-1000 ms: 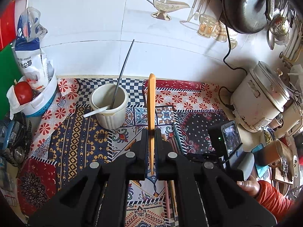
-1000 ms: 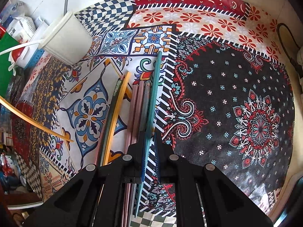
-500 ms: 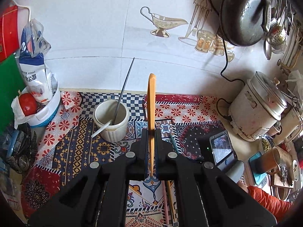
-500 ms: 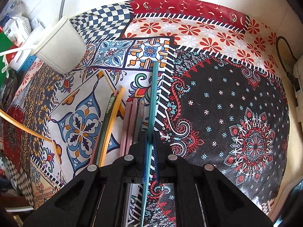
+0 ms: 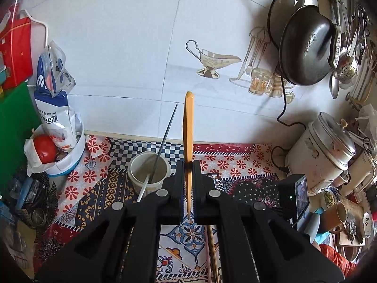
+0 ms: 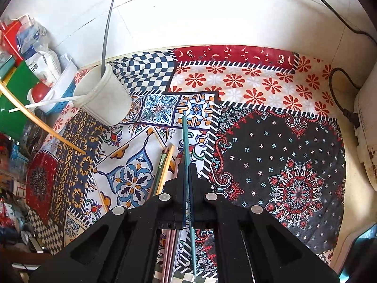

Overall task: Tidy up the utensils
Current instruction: 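Lift the yellow chopstick with the left tool while the right tool lifts the teal stick, then drop the yellow chopstick into the white cup with the left tool while the right carries the teal stick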

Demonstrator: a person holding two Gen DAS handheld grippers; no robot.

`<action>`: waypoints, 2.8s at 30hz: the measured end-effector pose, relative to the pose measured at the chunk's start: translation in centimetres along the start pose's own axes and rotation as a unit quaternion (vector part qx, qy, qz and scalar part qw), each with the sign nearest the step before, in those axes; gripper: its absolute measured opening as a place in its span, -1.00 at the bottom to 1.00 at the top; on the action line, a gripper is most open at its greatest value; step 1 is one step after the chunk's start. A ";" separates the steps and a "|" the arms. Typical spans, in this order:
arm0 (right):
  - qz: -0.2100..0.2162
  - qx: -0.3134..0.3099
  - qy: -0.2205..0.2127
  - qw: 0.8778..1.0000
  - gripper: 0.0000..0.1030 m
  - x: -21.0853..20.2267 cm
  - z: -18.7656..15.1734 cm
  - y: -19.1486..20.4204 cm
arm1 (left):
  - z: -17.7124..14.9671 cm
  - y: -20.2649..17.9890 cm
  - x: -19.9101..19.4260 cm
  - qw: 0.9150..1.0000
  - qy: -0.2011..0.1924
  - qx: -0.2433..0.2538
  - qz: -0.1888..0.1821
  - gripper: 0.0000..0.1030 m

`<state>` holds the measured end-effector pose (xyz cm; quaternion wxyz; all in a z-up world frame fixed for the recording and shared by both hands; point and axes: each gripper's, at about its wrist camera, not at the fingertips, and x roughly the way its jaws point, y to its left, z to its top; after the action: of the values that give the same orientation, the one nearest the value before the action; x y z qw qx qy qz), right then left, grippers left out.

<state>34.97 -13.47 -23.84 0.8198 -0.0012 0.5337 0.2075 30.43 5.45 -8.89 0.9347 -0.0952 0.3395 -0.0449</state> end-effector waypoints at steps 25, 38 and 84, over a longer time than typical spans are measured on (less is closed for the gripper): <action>-0.033 -0.016 0.104 0.994 -0.72 8.7 4.1 1.6 | 2.7 2.9 -2.6 0.998 -0.054 -0.020 0.028 -0.92; -0.016 0.008 0.094 0.995 -0.89 8.0 3.4 -1.6 | 4.0 3.5 -2.0 0.997 -0.064 -0.025 0.026 -0.92; 0.088 -0.085 -0.209 0.970 -0.94 -12.7 13.8 9.3 | 5.8 8.2 5.0 0.997 -0.034 -0.031 0.062 -0.92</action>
<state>39.49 -6.23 -4.79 0.8886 0.0190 0.3291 0.3189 38.15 13.57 -9.42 0.9434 -0.1045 0.3138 0.0265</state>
